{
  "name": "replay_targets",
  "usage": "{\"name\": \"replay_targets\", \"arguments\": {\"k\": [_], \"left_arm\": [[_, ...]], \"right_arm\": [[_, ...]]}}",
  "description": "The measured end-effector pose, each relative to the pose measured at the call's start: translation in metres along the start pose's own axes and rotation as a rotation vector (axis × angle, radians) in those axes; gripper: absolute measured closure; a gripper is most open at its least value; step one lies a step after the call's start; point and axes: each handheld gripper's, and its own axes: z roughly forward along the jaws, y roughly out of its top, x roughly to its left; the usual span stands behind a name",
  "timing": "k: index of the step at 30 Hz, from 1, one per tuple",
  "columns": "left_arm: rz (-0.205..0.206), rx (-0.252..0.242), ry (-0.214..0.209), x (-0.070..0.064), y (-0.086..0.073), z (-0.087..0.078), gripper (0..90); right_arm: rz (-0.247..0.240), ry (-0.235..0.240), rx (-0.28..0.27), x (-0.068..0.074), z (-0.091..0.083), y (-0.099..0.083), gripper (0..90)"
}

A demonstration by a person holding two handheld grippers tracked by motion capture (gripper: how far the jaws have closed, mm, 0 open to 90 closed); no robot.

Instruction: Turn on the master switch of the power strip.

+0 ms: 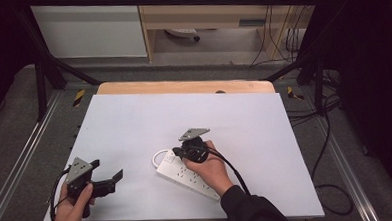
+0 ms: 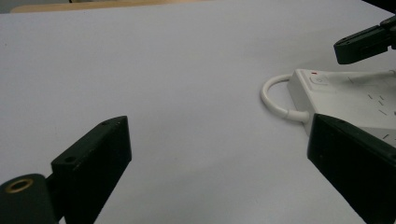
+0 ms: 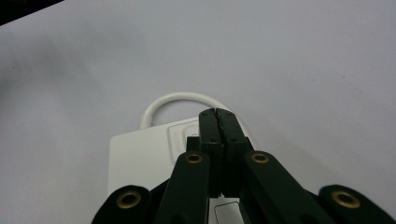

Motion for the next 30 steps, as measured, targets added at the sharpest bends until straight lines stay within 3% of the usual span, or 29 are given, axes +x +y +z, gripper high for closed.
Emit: {"name": "replay_targets", "arguments": {"k": [30], "left_arm": [[0.001, 0.005, -0.001, 0.000, 0.000, 0.001, 6.4]], "right_arm": [[-0.019, 0.003, 0.032, 0.010, 0.023, 0.003, 90.0]]}}
